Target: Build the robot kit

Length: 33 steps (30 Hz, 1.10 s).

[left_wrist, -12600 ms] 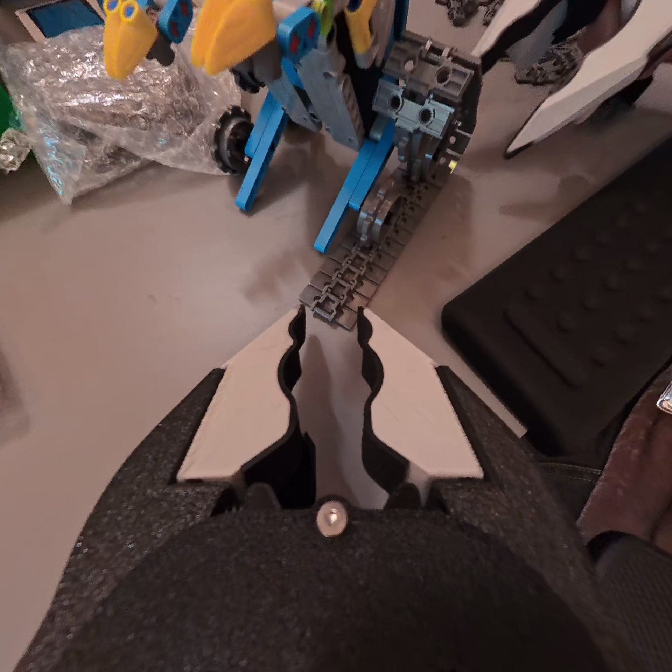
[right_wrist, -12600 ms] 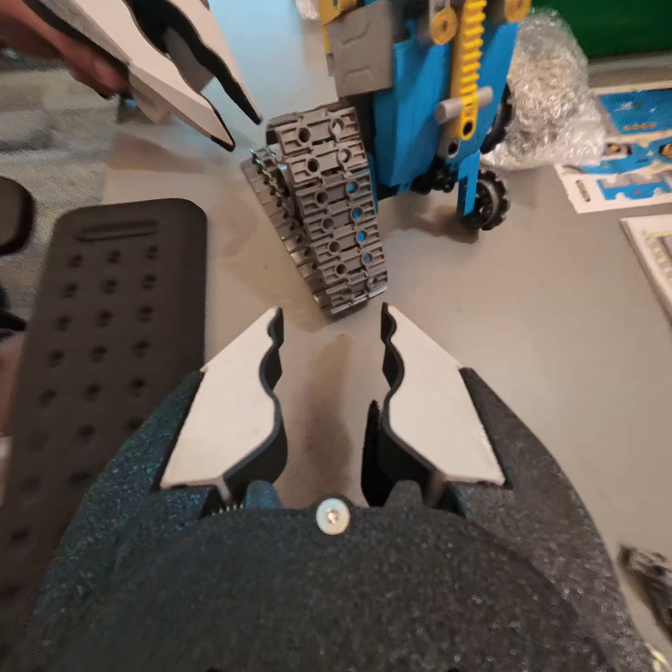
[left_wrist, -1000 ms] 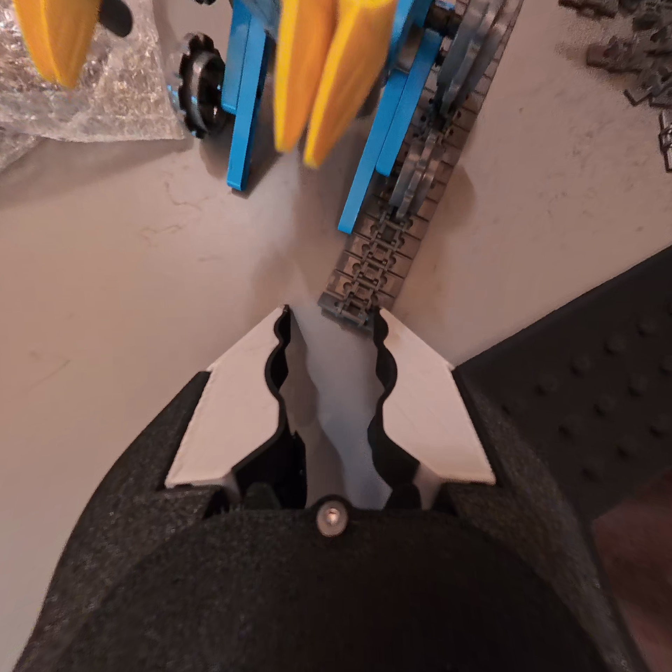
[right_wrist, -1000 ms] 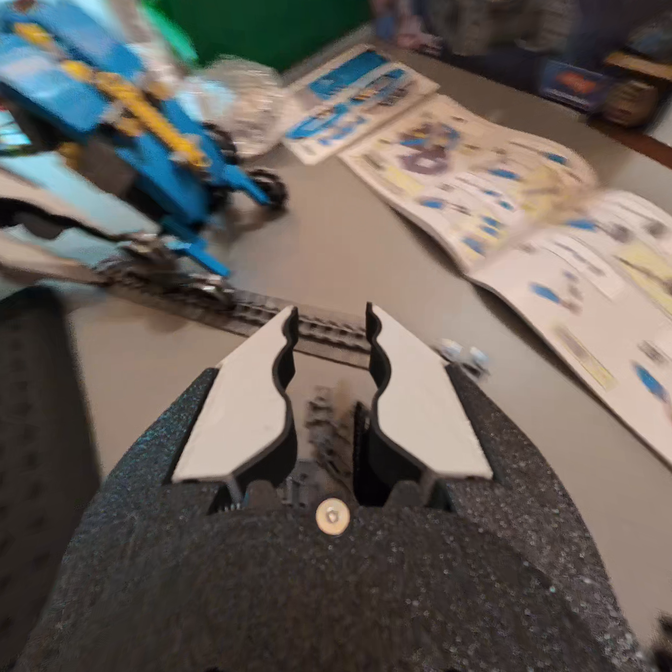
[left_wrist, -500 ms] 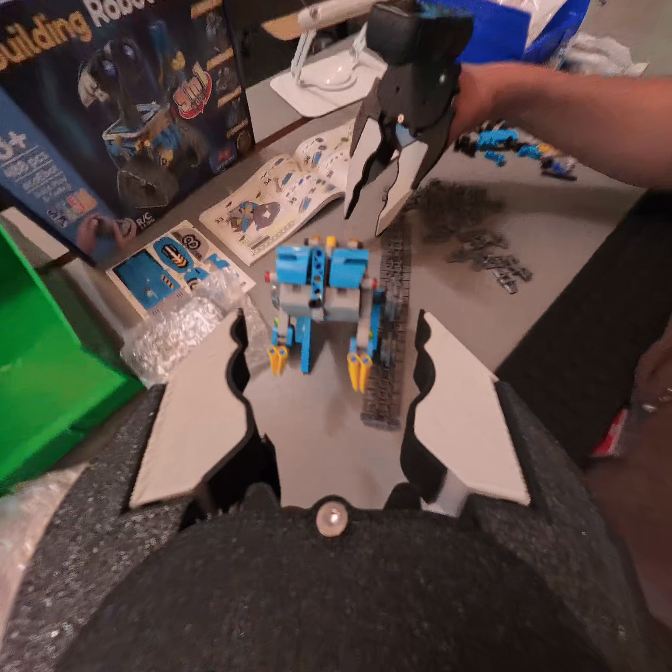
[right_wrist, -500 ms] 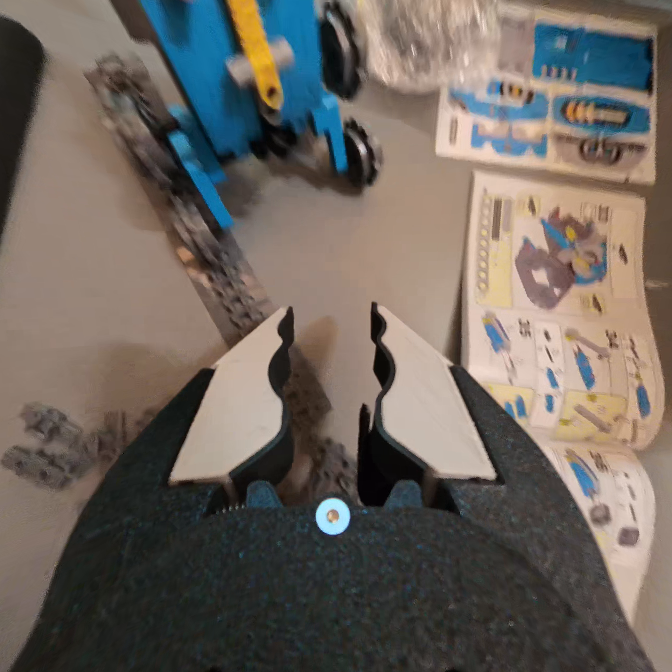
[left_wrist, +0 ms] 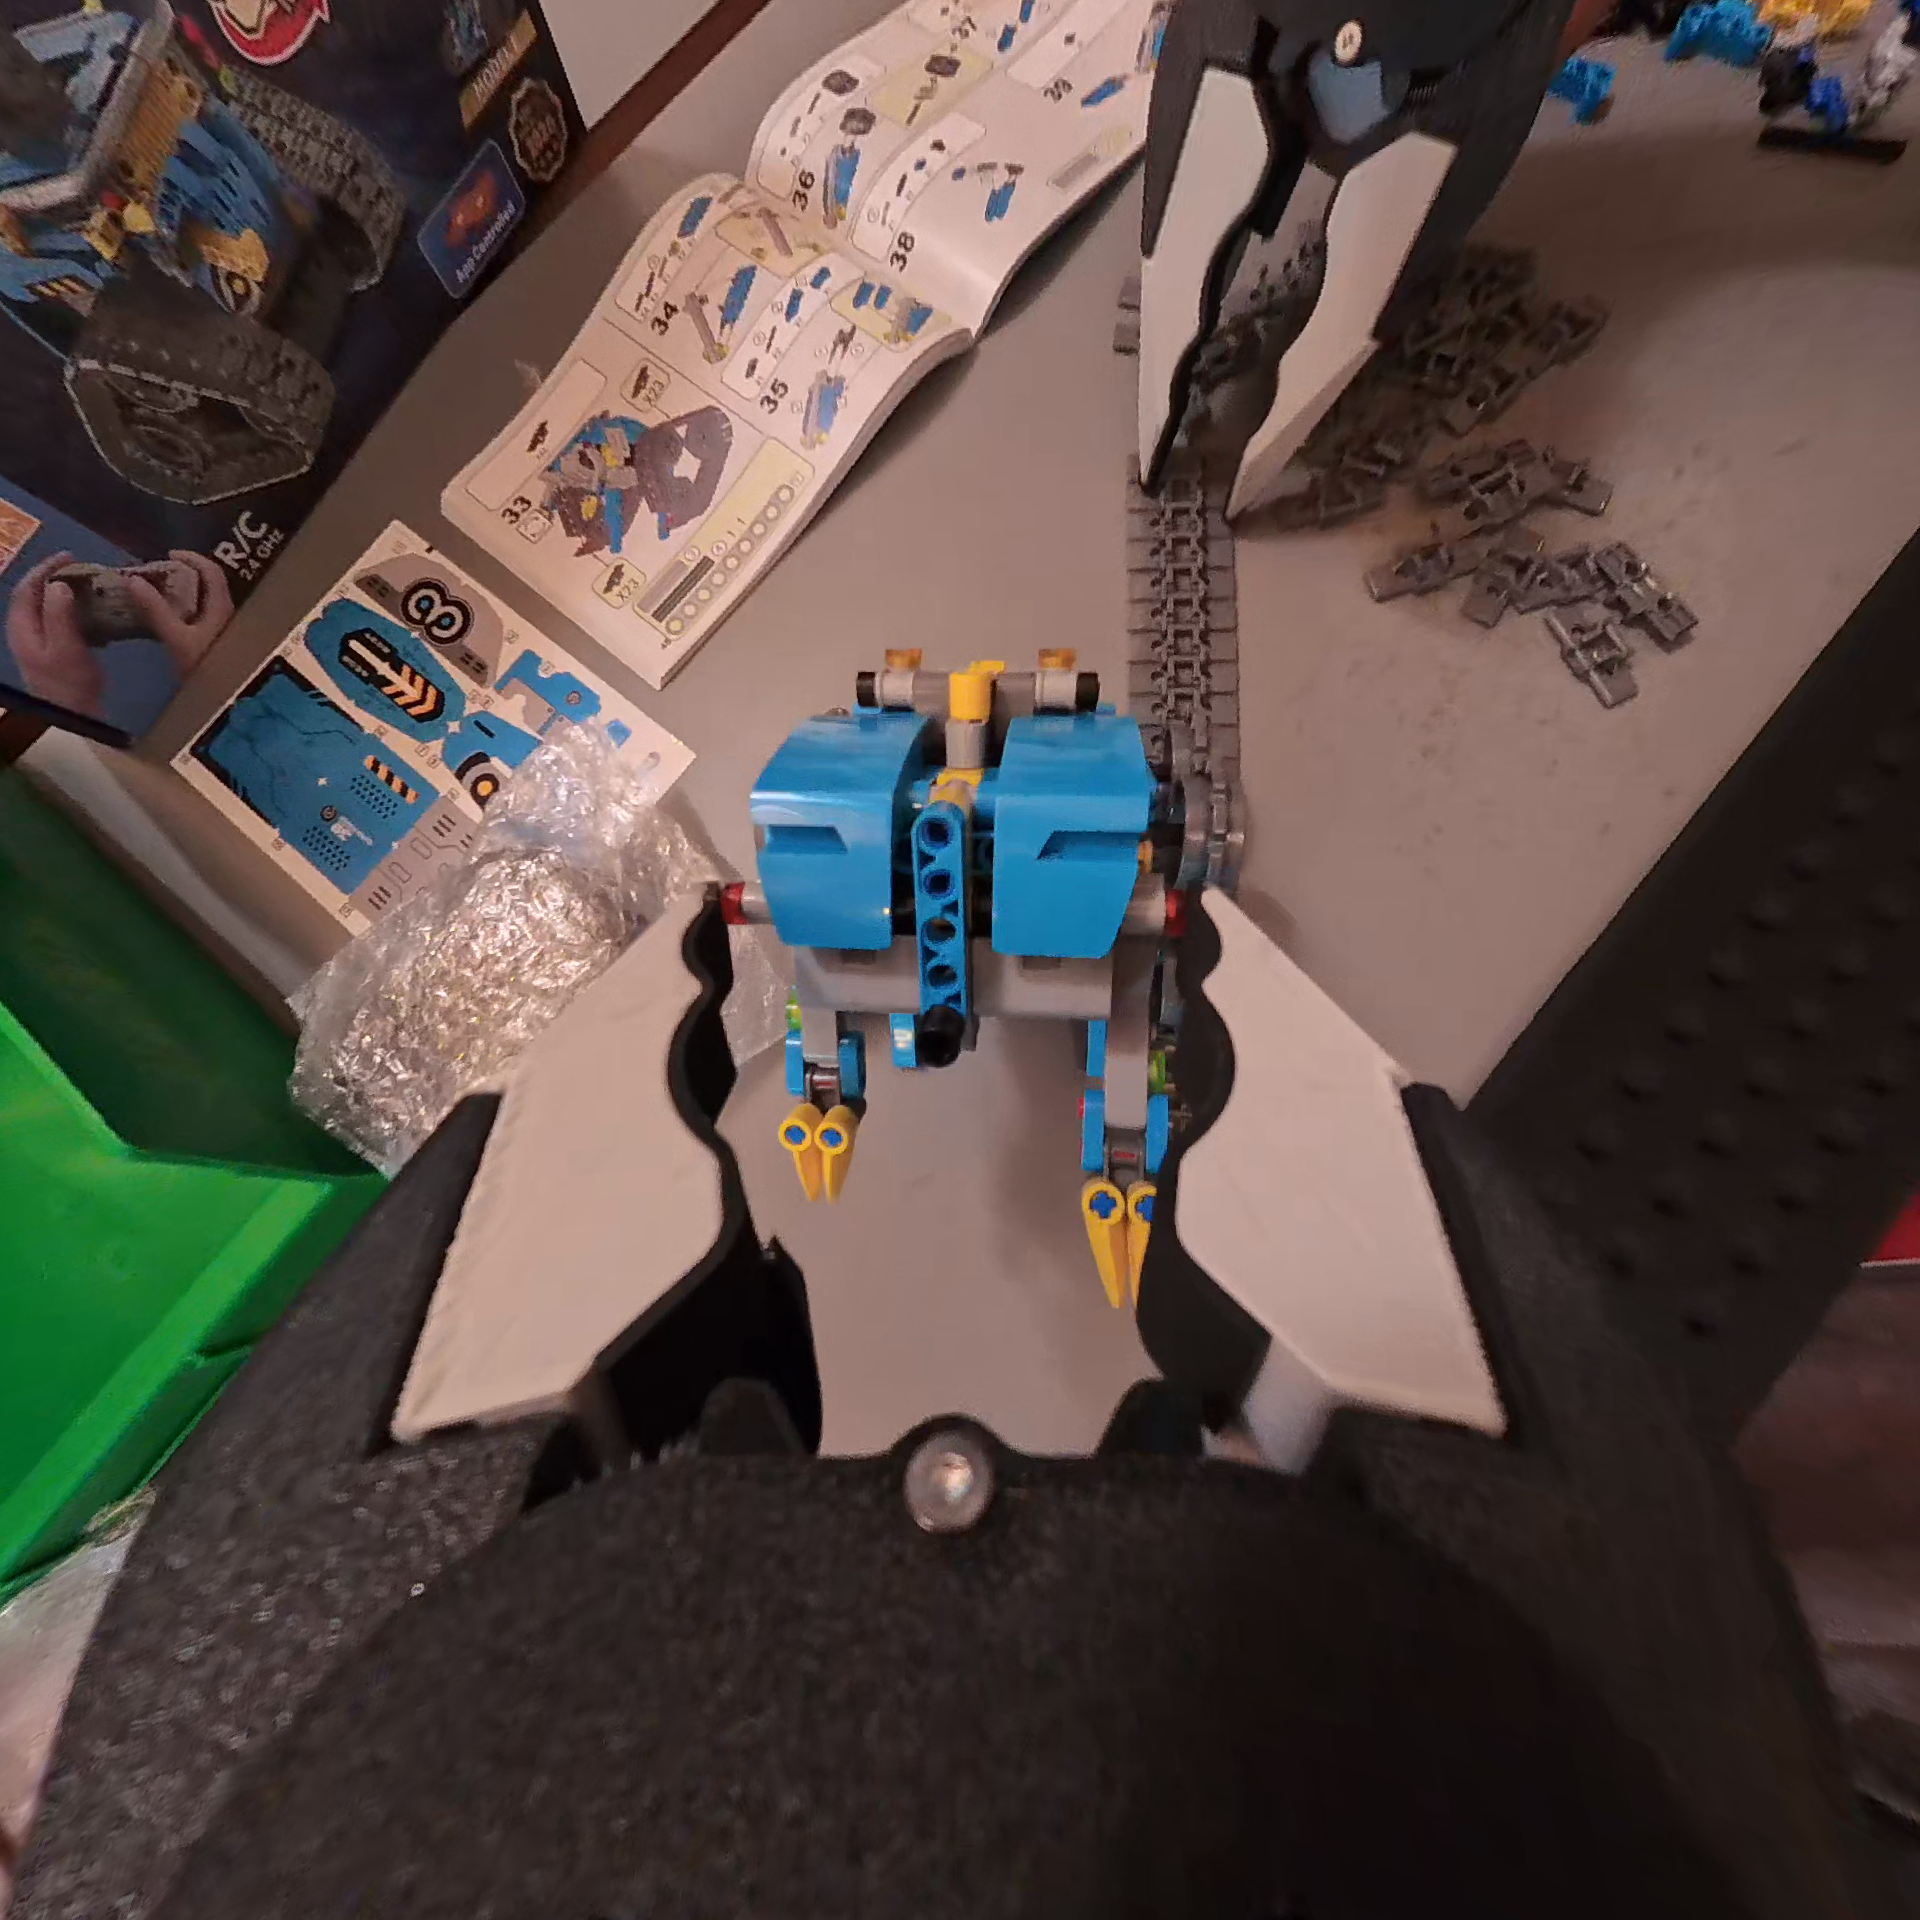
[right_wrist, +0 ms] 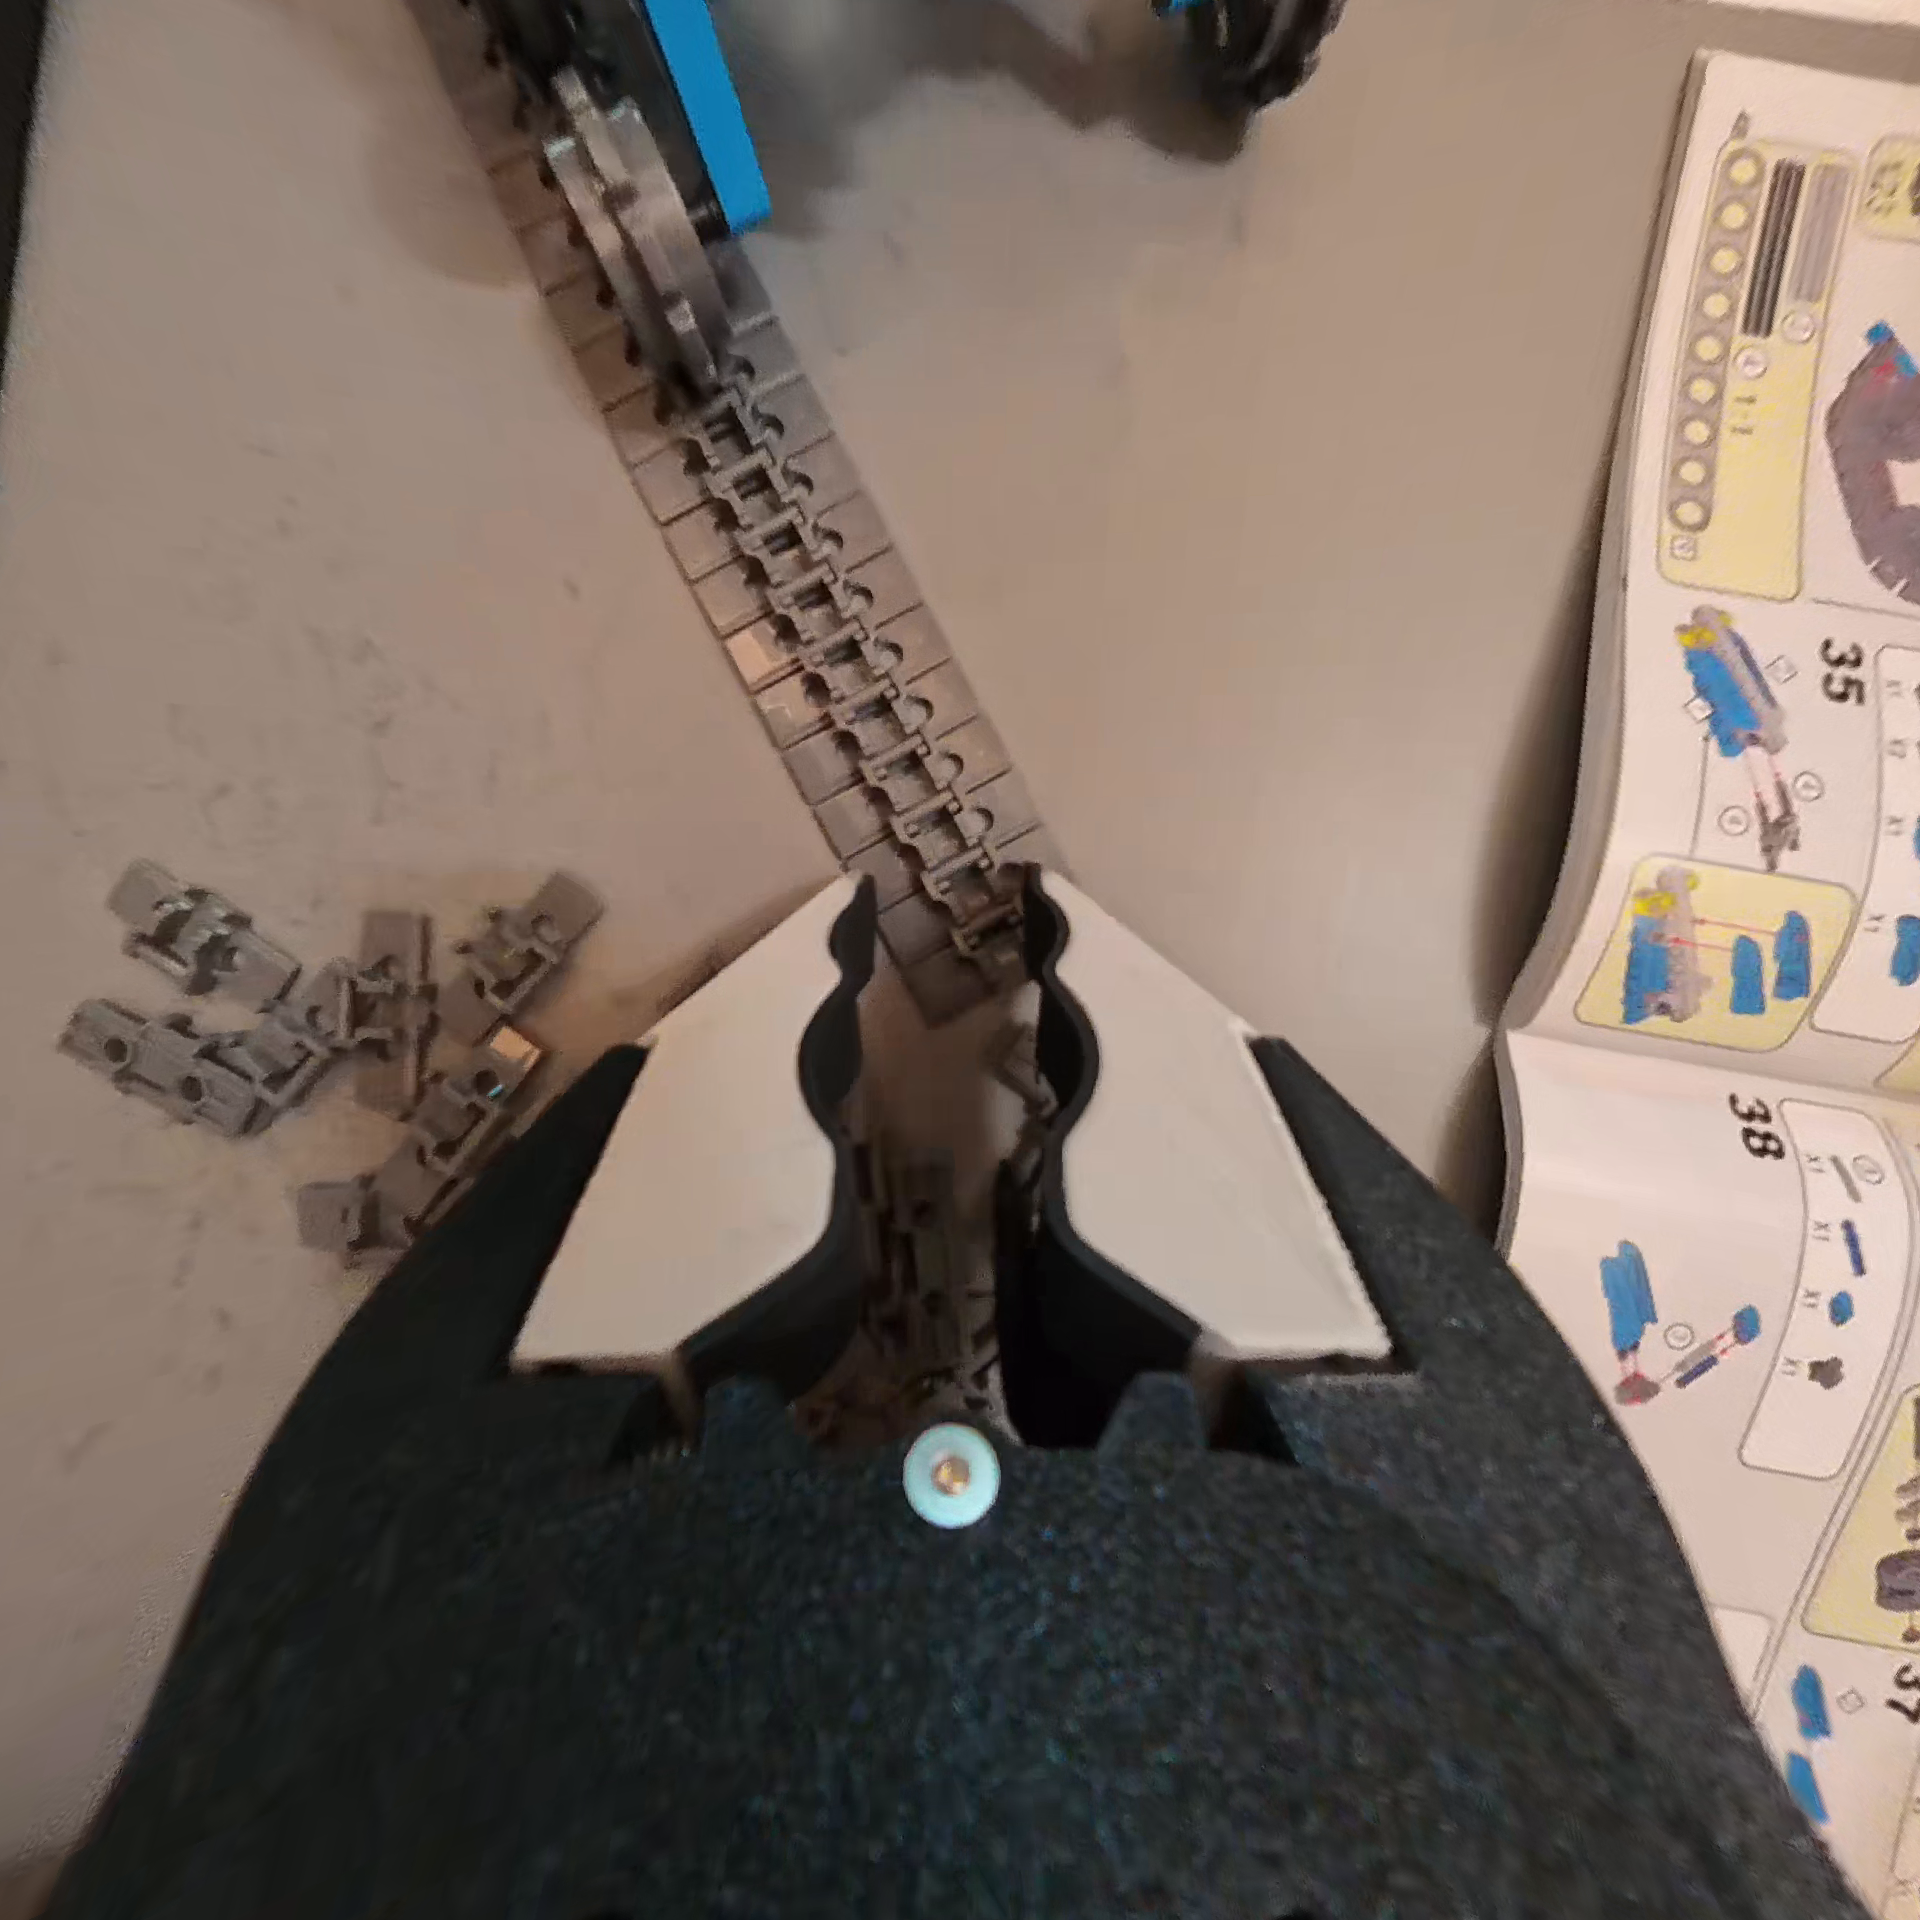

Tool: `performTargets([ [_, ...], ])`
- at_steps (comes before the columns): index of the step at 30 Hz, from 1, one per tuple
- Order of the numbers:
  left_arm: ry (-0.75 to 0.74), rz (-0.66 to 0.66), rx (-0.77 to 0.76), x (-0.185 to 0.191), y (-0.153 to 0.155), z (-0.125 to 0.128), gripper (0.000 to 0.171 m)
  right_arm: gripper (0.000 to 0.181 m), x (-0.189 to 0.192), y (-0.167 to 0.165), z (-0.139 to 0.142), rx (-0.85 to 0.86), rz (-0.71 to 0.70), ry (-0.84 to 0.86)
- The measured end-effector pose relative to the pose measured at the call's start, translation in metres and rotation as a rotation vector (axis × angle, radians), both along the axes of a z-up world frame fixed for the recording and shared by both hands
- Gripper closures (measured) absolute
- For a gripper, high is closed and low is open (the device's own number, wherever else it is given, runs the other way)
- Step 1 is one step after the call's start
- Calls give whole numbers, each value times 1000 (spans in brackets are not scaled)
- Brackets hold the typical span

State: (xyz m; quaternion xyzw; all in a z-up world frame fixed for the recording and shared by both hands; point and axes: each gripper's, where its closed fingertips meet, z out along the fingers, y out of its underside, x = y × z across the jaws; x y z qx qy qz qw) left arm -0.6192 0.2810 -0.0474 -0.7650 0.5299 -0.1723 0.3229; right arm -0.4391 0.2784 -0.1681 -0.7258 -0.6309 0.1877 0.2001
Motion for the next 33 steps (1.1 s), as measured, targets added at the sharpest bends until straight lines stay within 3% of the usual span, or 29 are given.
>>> performTargets([
  [9,43,33,-21,-28,-7,4,86,155,-2,-1,-1,-6,-4,-28],
  [26,16,45,27,-31,-9,-1,85,155,-3,0,0,-16,-26,-10],
  [29,3,63,44,-30,-8,-1,85,143,-7,-1,4,-28,-48,20],
  [33,-12,75,52,-26,-6,-1,85,148,-7,0,11,-30,-79,62],
])
